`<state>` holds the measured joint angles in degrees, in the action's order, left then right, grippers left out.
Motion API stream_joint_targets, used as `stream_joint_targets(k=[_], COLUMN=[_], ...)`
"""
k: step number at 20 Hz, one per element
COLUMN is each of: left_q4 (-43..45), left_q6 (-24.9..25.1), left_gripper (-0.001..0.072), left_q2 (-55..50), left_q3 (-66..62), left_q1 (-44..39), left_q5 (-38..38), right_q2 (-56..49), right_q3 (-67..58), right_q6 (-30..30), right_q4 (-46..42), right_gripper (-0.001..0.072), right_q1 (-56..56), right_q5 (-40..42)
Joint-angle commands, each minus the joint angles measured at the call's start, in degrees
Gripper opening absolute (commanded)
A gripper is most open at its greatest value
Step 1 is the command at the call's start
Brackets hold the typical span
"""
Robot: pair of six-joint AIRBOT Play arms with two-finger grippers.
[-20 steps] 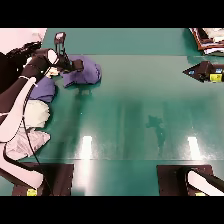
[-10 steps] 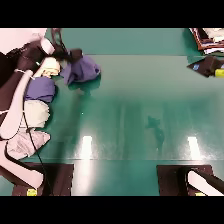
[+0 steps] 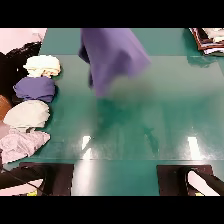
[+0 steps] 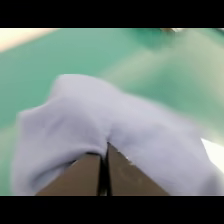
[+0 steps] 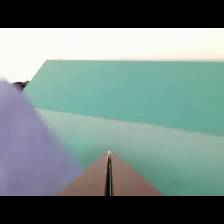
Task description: Fold the shirts.
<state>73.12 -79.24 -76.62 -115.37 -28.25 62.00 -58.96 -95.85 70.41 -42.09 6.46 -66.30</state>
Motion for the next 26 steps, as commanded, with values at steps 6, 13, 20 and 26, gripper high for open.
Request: stream_joint_targets(k=[6, 13, 20, 26], left_q4=[-7.87, -6.91, -14.88, -34.07], left_q6=[0.17, -3.43, -2.49, 4.74], left_gripper=[0.0529, 0.0662, 0.0662, 0.0661], left_q2=[-1.81, 0.85, -4.52, -15.80], left_q3=[25.81, 25.66, 46.62, 48.65], left_q1=[-12.24, 3.76, 12.87, 12.76], left_q5=[2.91, 4.33, -2.60, -10.36], right_q2=[0.24, 0.24, 0.11, 0.11], right_q3=[-4.39, -4.39, -4.39, -4.39], right_q6=[0.04, 0.04, 0.07, 0.09], right_q4=[-0.04, -0.02, 0.02, 0.07], right_gripper=[0.0015, 0.0015, 0.0015, 0.0015], right_q1=[-0.04, -0.04, -0.04, -0.04], right_q5=[-9.81, -11.76, -11.74, -12.37])
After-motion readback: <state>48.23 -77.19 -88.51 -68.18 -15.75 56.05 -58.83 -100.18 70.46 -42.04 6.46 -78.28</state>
